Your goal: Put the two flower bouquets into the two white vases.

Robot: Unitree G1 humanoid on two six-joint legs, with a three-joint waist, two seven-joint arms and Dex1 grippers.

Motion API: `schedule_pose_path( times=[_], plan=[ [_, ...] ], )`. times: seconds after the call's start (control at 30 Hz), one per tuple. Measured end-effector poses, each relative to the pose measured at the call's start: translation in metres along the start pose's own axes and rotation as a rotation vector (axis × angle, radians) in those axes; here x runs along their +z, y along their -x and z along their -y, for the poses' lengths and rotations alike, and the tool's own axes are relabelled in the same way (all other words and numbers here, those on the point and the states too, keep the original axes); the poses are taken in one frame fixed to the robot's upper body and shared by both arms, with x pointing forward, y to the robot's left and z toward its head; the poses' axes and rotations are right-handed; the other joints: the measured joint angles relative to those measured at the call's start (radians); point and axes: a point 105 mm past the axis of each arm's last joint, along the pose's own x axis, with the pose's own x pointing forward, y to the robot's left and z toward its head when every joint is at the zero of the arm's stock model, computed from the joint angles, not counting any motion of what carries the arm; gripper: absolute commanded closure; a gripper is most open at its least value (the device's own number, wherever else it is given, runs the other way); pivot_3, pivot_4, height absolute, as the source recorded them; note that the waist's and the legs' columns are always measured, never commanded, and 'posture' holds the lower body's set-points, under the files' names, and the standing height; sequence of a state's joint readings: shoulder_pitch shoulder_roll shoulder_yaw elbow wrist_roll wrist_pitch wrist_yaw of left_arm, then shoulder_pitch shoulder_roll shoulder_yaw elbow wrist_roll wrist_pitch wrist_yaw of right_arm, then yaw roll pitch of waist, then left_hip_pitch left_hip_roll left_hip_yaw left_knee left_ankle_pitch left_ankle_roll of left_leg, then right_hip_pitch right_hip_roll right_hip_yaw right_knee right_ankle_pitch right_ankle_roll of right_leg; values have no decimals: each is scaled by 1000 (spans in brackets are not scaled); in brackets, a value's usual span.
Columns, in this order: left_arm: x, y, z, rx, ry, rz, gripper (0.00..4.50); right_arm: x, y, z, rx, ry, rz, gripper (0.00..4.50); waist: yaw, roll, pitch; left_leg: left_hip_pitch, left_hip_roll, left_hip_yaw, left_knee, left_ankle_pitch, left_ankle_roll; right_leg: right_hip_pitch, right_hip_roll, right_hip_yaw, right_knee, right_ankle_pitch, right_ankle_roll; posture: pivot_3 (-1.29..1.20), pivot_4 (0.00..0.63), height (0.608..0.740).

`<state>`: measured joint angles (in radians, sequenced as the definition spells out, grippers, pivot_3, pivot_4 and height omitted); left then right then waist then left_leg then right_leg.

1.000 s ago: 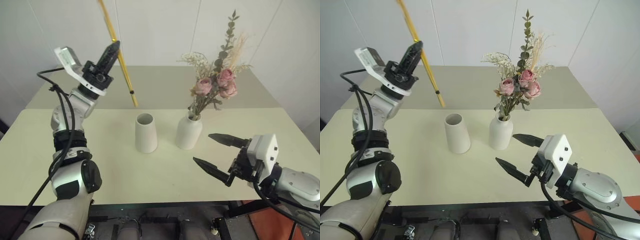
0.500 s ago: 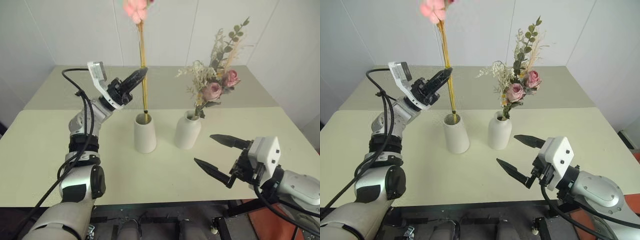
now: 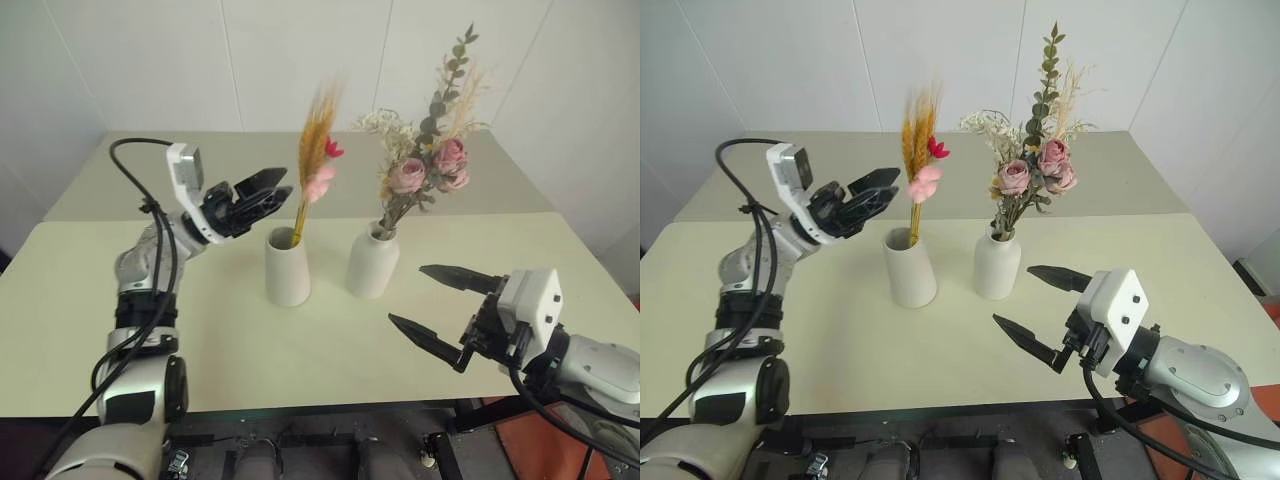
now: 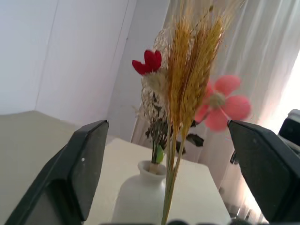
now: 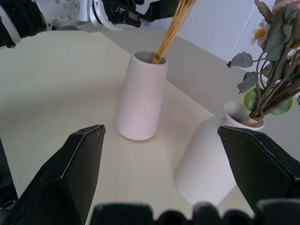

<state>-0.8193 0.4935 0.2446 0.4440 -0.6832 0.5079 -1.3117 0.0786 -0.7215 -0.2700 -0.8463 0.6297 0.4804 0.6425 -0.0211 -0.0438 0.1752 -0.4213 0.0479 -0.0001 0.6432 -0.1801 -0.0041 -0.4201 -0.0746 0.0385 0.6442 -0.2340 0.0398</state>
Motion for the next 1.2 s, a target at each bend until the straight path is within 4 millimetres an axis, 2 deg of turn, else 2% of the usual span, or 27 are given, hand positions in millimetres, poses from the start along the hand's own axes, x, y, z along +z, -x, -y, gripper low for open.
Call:
schedule_pose_path(
  times=[0.13, 0.23, 0.43, 0.6, 0.73, 0.87, 1.1, 1.2],
  plan=[
    [-8, 45, -3, 149, 10, -69, 21, -3, 8, -3, -28, -7, -26, 0, 7, 0, 0, 0, 0, 0, 0, 0, 0, 0, 0, 0, 0, 0, 0, 0, 150, 740],
    [-9, 67, -1, 216, 5, -95, 21, -6, 16, -8, -44, -14, -55, 0, 15, 0, 0, -1, 0, 0, 0, 0, 0, 0, -1, -1, -1, 0, 0, 0, 150, 740],
    [10, 75, 12, 191, -83, -193, 21, -10, 23, -2, -90, -18, -79, 0, 18, 0, 0, 0, 0, 1, 0, 0, 0, 1, -1, -1, -1, -1, 0, 0, 150, 740],
    [5, 65, 35, 41, -129, -300, 21, -13, 28, 7, -109, -5, -78, 0, 17, 0, 0, 0, 1, 2, 0, 0, 0, 0, -1, -1, -2, -1, 0, 0, 150, 740],
    [4, 68, 39, 26, -130, -325, 21, -12, 25, 12, -95, 3, -61, 0, 15, 0, 0, 0, 1, 2, 0, 0, 0, 0, 0, 0, -1, -1, 0, 0, 150, 740],
    [11, 77, 43, 44, -161, -365, 21, -9, 19, 19, -62, 18, -40, 0, 4, 0, 0, 0, 1, 2, 0, 0, 0, 0, 0, 0, -2, -1, 0, 0, 150, 740],
    [6, 105, 58, 135, -165, -404, 21, -9, 20, 19, 18, -65, -9, 0, 8, 0, 0, 0, 2, 3, -1, 0, 0, -1, -1, 0, -2, -1, 0, 0, 150, 740],
    [8, 104, 63, 154, -193, -398, 21, -10, 26, 25, 27, -57, -42, 0, 18, 0, 0, 1, 2, 3, -1, 0, 0, 0, -1, 0, -2, -3, -3, 0, 150, 740]
  ],
)
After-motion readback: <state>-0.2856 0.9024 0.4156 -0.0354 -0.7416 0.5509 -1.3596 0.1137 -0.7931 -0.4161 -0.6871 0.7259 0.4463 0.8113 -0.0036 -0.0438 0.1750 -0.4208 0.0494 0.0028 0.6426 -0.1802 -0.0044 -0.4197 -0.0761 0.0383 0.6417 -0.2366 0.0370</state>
